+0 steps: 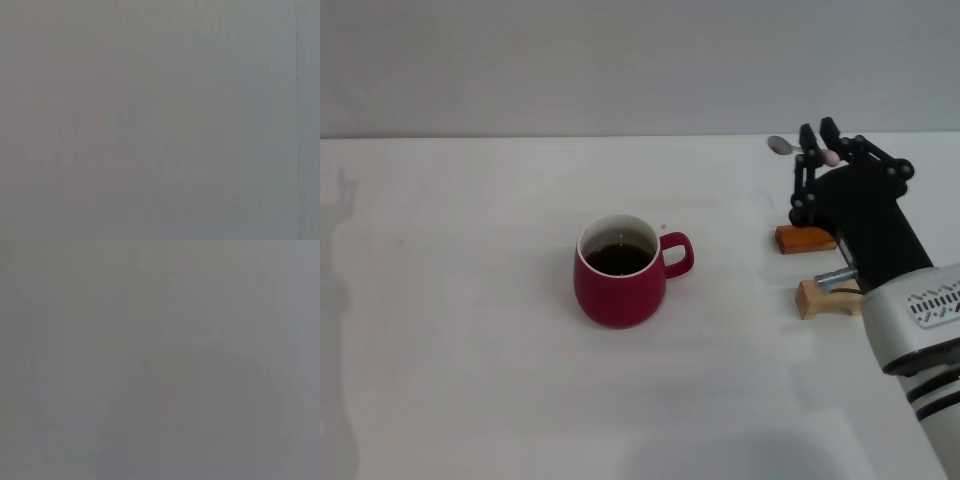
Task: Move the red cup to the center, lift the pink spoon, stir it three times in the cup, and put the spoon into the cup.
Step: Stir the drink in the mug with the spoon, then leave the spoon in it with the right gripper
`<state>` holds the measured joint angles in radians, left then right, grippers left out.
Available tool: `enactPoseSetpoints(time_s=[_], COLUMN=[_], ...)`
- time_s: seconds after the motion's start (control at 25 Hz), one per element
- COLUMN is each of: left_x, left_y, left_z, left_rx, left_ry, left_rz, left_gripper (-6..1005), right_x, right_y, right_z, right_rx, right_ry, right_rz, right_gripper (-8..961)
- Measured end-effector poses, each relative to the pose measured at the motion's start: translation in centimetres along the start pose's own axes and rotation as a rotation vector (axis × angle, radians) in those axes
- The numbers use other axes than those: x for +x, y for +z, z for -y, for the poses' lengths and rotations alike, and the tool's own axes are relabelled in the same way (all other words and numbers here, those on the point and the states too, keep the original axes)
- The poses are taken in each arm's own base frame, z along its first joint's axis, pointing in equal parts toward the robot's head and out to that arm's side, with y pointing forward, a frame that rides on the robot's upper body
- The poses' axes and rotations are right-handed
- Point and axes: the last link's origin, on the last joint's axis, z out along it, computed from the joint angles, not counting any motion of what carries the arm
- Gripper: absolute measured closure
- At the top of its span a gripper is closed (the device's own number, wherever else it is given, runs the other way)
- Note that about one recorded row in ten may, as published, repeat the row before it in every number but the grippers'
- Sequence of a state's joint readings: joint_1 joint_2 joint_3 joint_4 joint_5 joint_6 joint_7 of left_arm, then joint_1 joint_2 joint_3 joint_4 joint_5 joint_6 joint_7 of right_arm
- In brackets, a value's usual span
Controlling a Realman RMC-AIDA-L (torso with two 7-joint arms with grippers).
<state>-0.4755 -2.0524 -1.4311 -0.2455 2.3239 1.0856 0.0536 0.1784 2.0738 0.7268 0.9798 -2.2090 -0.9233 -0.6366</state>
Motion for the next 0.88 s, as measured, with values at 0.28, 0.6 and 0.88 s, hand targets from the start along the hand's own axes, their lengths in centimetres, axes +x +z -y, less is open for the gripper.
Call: enactPoseSetpoints(time_s=[0.28,0.6,0.88], left_x=[0.0,0.0,0.0], left_y=[0.0,-0.1,-0.1], left_z=[0.1,0.1,0.1], left_rx=[0.003,0.002,0.002], left_ry=[0.0,0.001,0.001], left_rz=[-0.001,-0.001,-0.002], left_gripper=[167,167,167], right_x=[-1.0,-1.8,-2.5], right_y=[0.5,0.7,0.7], right_z=[-1.0,-2.5,-3.8], right_rx=[-0.034,-0.087,-0.138], right_ry=[0.015,0.028,0.039], right_rz=[0.031,0.05,0.064], right_gripper=[820,821,820])
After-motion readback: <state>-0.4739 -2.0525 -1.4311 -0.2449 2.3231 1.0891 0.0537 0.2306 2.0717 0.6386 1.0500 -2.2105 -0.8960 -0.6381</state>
